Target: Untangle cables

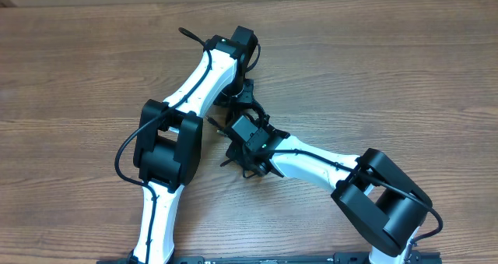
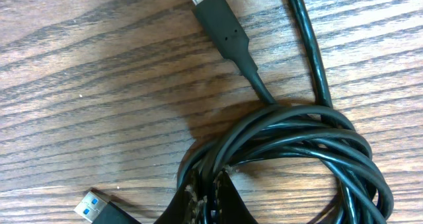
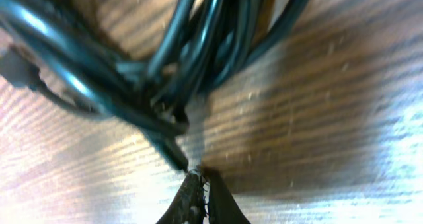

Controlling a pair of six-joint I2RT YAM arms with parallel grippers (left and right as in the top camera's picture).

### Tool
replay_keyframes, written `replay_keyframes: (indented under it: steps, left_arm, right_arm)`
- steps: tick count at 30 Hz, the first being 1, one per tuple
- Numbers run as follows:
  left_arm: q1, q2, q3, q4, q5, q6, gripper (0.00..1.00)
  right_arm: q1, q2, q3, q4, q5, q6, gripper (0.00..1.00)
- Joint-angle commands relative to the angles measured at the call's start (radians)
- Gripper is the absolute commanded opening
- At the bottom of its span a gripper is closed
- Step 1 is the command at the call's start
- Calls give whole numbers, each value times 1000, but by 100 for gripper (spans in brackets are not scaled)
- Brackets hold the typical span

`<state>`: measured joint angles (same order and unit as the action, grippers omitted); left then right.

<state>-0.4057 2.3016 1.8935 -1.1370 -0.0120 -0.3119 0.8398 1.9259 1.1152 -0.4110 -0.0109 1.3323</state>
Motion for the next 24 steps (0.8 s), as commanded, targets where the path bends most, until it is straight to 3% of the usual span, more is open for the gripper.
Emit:
replay_keyframes:
  steps: [1, 17, 24]
  left_arm:
    - [0, -7, 7, -3, -3, 1, 5]
    - [0, -7, 7, -3, -3, 1, 6]
    - [0, -7, 7, -3, -2, 1, 6]
  right_arm:
    - [-29, 40, -5, 10, 65, 6, 4]
    - [-98, 3, -2, 55, 6, 2, 4]
    - [-121, -74, -2, 82, 9, -107, 4]
